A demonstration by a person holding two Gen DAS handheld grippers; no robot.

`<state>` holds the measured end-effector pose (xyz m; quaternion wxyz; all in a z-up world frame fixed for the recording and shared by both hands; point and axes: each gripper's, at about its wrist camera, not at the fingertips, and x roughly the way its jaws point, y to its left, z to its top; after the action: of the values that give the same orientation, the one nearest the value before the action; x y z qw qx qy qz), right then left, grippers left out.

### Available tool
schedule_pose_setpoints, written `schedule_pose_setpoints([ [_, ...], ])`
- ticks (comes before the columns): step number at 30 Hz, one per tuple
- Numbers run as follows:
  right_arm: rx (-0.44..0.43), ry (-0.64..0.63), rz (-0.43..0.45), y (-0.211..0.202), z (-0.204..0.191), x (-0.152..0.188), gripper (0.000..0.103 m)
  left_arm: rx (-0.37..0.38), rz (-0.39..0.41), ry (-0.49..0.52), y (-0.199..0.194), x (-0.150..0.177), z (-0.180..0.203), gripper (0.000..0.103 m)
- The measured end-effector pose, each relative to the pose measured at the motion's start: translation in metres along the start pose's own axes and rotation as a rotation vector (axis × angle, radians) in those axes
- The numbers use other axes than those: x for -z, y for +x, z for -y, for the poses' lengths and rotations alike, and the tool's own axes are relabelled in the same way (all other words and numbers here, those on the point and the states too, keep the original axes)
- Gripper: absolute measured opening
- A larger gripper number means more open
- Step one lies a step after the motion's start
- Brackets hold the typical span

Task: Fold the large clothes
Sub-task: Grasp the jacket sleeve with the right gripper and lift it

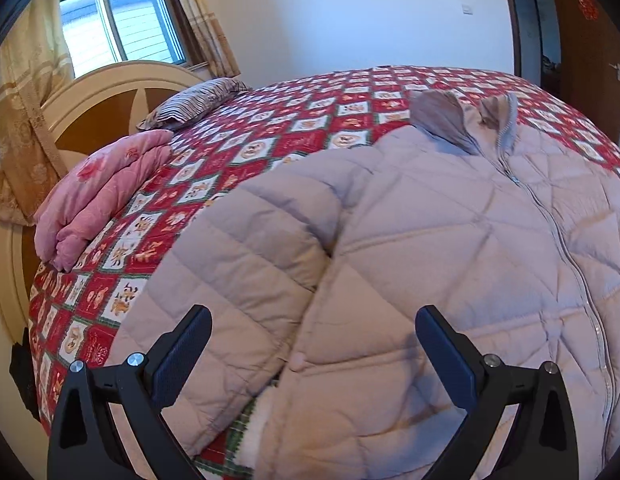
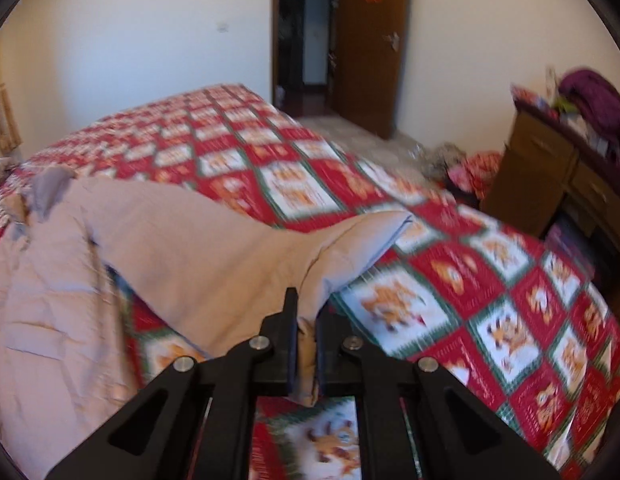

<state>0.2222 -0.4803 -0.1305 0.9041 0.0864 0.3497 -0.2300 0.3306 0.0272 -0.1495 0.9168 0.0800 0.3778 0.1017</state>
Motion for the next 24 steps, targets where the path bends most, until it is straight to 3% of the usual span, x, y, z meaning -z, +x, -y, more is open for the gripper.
schedule_pose_setpoints([
  [11,-0.128,-0.184,0.130,-0.033,-0.117,-0.035,0.008,-0.005,0.011,-0.023,0.006,-0.009,-0.019,0.102],
  [24,-0.288,-0.369,0.138,-0.025,-0.253,-0.014,0.007,-0.039,-0.006,-0.050,0.031,-0.011,-0.046,0.102],
])
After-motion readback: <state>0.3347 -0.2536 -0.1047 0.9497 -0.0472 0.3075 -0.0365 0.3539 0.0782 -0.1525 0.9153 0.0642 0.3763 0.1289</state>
